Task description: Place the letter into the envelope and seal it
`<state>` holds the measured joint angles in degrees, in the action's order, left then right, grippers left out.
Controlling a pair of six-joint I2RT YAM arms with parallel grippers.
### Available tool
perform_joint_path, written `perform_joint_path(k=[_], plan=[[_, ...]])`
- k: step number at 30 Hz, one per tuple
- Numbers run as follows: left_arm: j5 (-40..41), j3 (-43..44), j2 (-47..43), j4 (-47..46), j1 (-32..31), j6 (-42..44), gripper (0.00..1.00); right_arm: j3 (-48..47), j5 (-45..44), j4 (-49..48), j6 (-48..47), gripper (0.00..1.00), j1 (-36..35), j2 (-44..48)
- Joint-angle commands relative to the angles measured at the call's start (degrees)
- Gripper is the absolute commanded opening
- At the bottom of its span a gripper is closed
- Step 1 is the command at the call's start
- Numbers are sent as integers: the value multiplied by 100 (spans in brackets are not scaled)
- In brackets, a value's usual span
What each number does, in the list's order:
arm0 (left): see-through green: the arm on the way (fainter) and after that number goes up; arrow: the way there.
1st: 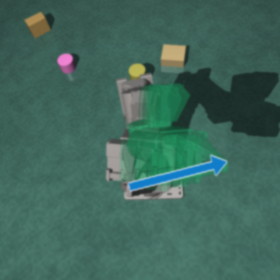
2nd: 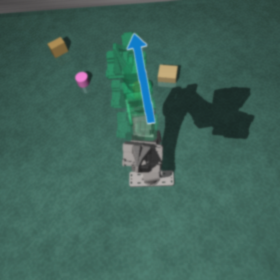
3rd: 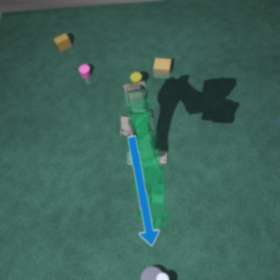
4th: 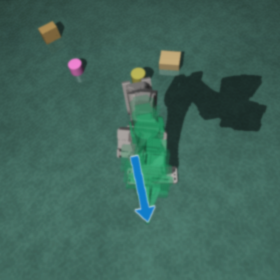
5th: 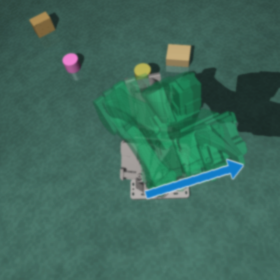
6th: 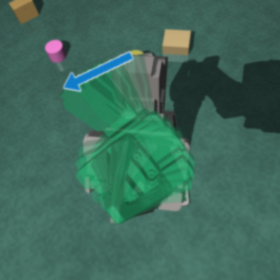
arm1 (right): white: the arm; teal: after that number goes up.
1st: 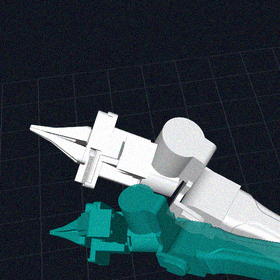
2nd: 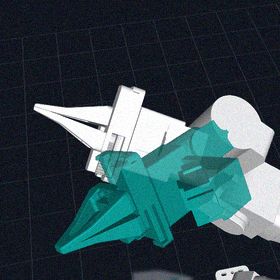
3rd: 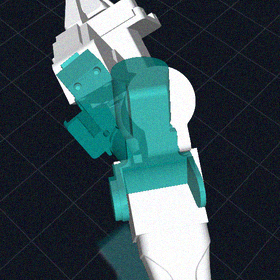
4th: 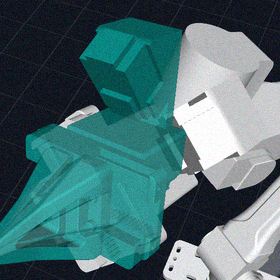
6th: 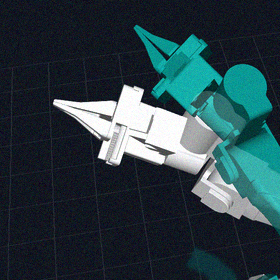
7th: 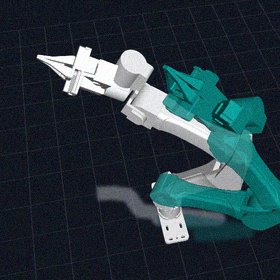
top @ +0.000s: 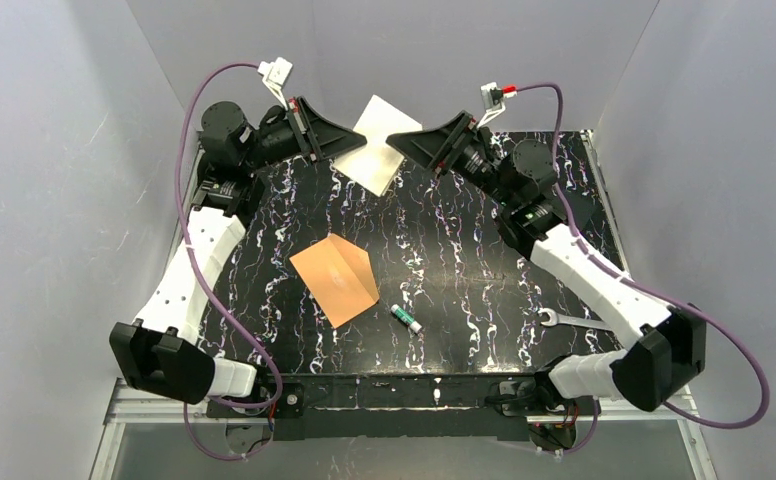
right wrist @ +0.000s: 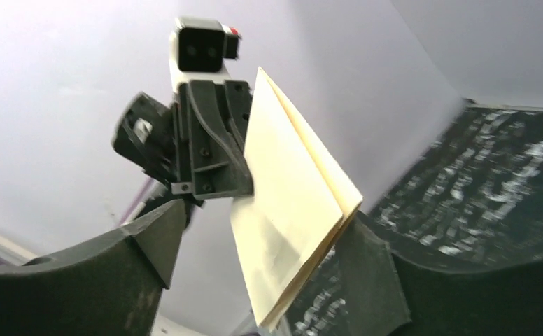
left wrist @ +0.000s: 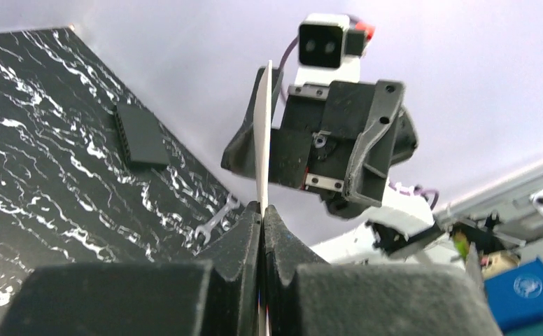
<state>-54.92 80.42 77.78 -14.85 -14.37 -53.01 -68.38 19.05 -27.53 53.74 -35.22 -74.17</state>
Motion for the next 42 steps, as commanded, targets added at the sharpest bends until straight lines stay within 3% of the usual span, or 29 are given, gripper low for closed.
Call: perform_joint_path(k=[1,3,10,14,20,27,30,35,36,37,40,42], plan=[[1084,152,-384,-542,-13,-964,0,-51,-167,-2126,1523,76,-2,-329],[1283,121,-455,-587,-11,-995,0,-145,-113,-2449,1771,64,-2,-477],[1575,-4,-363,-920,-10,-1331,0,-483,-6,-2516,1872,36,-2,-722],[1543,-110,-378,-931,-8,-1311,0,-732,37,-2289,1740,24,-2,-817],[1559,-429,-434,-931,-6,-1287,0,-1006,146,-1663,1513,20,-2,-960],[1750,-544,-575,-929,-7,-1104,0,-1167,36,-607,1146,40,-2,-987],[1787,-539,-568,-930,-8,-1067,0,-1163,-59,-389,998,32,1,-914],[1781,-512,-563,-927,-13,-1005,0,-1169,-75,-340,976,1,7,-920],[1769,-537,-572,-919,-12,-989,0,-1192,-93,-266,907,1,7,-911],[1795,-589,-610,-877,1,-964,6,-1216,-126,-82,813,1,19,-905],[1961,-883,-808,-281,40,-549,46,-1312,-342,815,231,1,73,-863],[2388,-944,-955,1070,42,255,60,-1359,-512,1743,-372,1,86,-919]])
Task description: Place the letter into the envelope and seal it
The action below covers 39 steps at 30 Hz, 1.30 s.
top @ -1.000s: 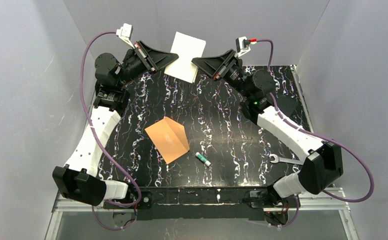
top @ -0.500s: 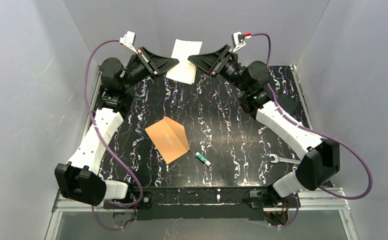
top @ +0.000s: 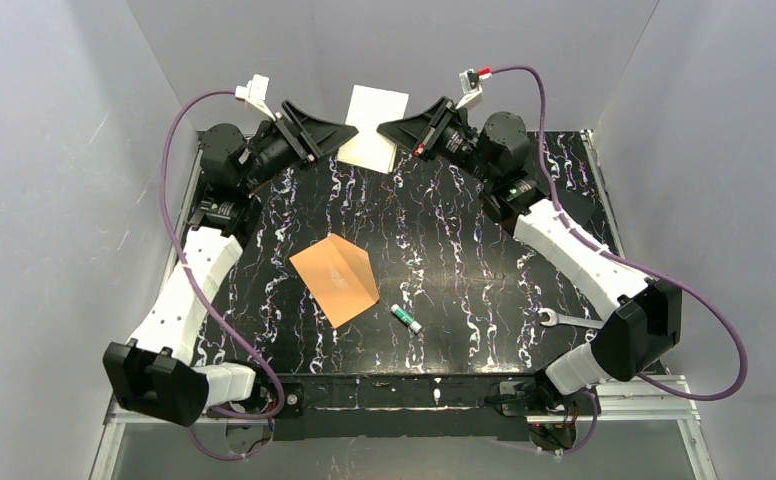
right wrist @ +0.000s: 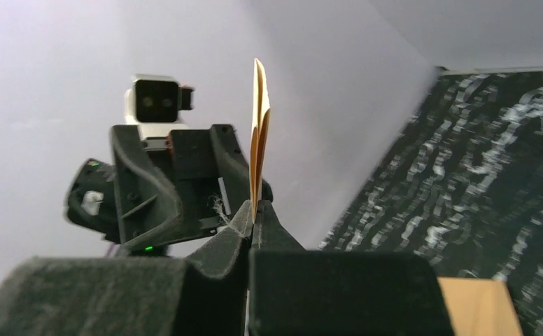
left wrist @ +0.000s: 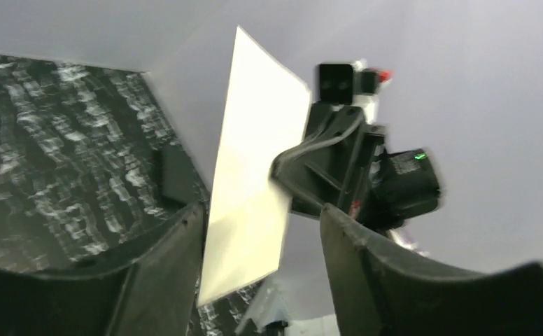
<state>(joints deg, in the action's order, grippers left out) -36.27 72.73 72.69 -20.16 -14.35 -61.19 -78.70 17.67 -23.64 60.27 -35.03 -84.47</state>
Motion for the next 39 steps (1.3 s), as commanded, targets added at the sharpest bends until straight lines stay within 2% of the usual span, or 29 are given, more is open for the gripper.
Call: perform_joint_path(k=[1,2,4,8,14,19,21,26,29,32,35,39], plan=[[818,-48,-457,2532,45,1553,67,-303,-419,1683,-1334,1,66,60],[1128,53,-426,3771,41,2201,69,-272,-433,1935,-1563,1,66,-12],[1786,53,-373,5190,43,2723,70,-267,-299,2408,-1991,1,62,-216],[2757,-636,-429,6489,46,2860,72,-188,108,2837,-2527,1,-105,-635],[2708,-1804,-378,6530,56,2155,68,-73,596,2838,-2852,1,-648,-1468],[2738,-2288,124,6224,69,1871,56,-47,224,2734,-3231,1,-795,-1999],[2754,-2395,316,6029,77,1819,54,-24,-8,2591,-3437,1,-795,-2109],[2566,-2499,957,5420,101,1642,53,83,-230,2211,-3992,1,-795,-2457],[2756,-2329,1414,5453,124,1736,45,182,-192,2058,-4236,1,-787,-2582],[2884,-2113,1720,5551,151,1803,43,331,-40,1901,-4352,1,-784,-2691],[2939,-2108,1816,5525,153,1730,41,659,-186,1463,-4389,1,-786,-2663],[2863,-2156,2012,5484,150,1587,32,774,-197,1146,-4342,1,-794,-2729]])
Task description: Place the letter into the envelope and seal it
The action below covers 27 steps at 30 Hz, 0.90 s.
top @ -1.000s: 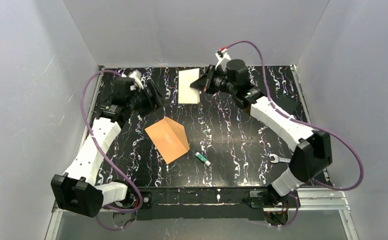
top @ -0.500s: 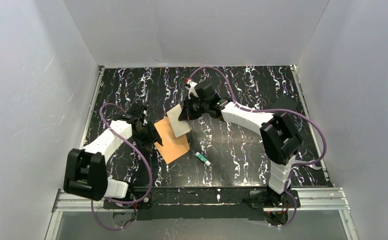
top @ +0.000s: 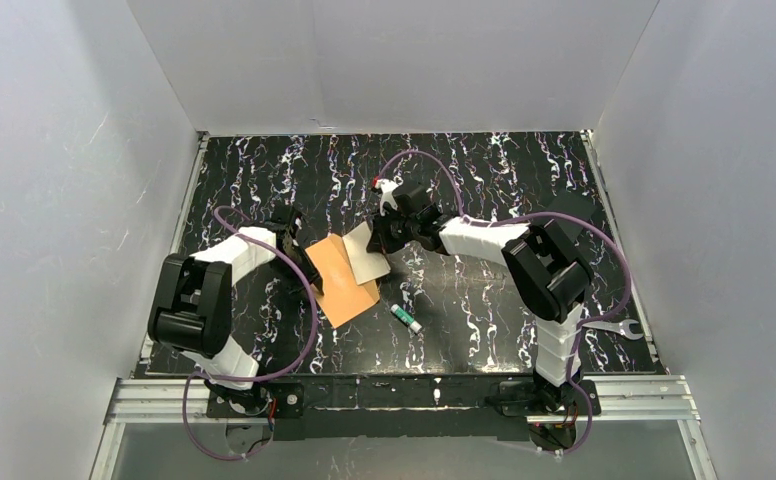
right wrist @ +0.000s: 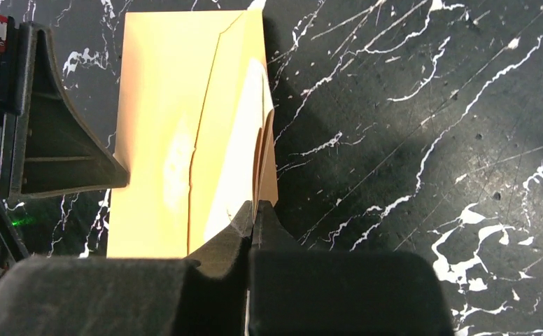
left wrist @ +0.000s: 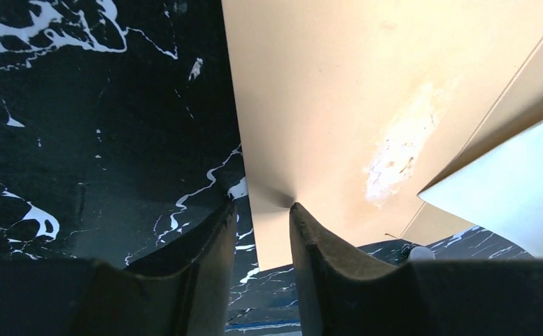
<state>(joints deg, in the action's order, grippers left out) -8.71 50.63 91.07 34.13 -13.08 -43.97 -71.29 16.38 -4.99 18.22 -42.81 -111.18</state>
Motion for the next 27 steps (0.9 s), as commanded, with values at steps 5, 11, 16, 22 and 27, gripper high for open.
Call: perform_joint_path(k=[5,11,16,22,27], plan=[[80,10,268,-89,25,-278,27,253,-2,-961,62,1,-92,-116],[84,87,343,-162,29,-313,25,464,-10,-950,294,1,-199,-147],[-10,55,394,-288,25,-349,25,455,145,-778,304,1,-206,-154],[-122,61,390,-429,25,-387,25,99,319,-10,512,1,-218,-271],[-266,18,416,-588,26,-399,27,-272,585,426,781,1,-219,-520]])
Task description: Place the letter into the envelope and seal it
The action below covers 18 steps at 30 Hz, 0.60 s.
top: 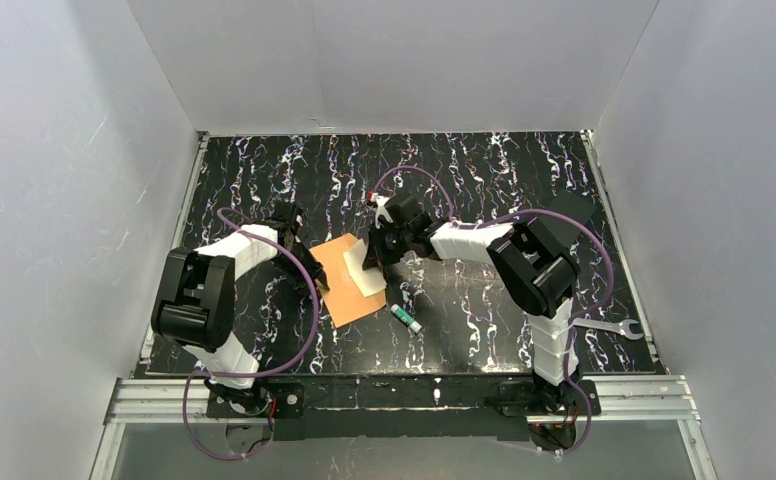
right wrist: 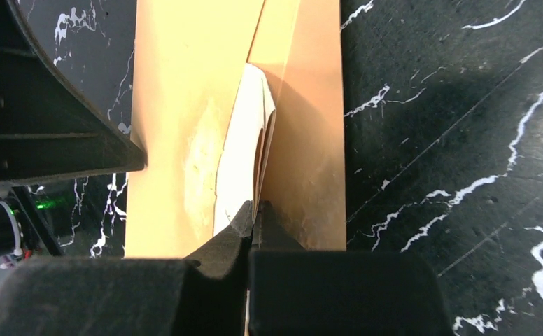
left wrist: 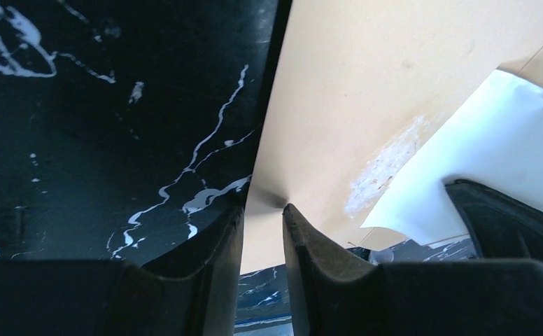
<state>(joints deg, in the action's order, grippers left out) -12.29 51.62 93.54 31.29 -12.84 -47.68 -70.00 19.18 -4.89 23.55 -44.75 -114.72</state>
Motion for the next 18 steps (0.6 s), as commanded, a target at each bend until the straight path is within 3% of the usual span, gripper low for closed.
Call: perform_joint_path(k=[1,8,14,18], plan=[[48,-81,184,-350,3,-16,27,-460,363,438,273,1,-25,-218],[-125,-69,245,-453,1,10,29,-672,522,385,541,3,-51,-457],[83,52,292,-255,4,81,29,-764,-102,826,498,34,-12,-132],[157,110,365,-196,10,167,28,-786,-471,1084,388,47,57,37]])
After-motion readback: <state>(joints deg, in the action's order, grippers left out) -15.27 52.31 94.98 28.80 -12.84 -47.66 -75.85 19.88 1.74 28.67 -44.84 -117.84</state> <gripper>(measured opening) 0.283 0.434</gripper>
